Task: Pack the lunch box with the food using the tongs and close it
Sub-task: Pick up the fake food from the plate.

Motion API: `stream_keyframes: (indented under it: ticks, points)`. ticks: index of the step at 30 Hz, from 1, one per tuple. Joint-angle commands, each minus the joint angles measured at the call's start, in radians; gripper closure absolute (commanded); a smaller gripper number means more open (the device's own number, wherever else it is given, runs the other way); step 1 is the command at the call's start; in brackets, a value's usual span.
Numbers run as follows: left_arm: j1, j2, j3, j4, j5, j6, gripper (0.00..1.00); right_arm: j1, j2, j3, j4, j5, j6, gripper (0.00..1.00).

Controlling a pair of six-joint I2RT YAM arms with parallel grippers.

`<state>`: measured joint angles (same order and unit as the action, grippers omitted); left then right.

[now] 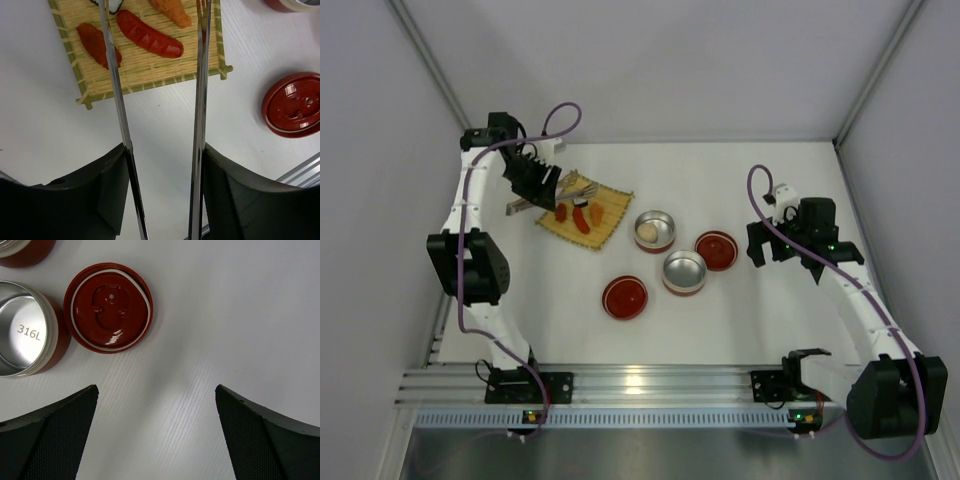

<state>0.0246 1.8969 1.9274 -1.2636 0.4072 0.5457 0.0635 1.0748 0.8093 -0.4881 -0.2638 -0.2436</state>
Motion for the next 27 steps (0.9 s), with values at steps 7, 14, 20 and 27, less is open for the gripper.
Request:
stream_keyframes:
  ticks: [7, 14, 20, 27]
  points:
    - [0.074, 0.110, 0.124, -0.111, -0.010, 0.266, 0.38, 0.001, -0.001, 0.016, -0.017, -0.014, -0.013, 0.01]
    - [0.075, 0.160, 0.153, -0.106, -0.053, 0.327, 0.37, 0.002, 0.002, 0.018, -0.014, -0.009, -0.010, 0.01]
    - [0.077, 0.197, 0.159, -0.083, -0.073, 0.335, 0.37, 0.001, 0.005, 0.016, -0.012, -0.006, -0.013, 0.01]
    - [0.074, 0.228, 0.177, -0.048, -0.085, 0.318, 0.37, 0.002, 0.008, 0.016, -0.014, -0.008, -0.010, 0.01]
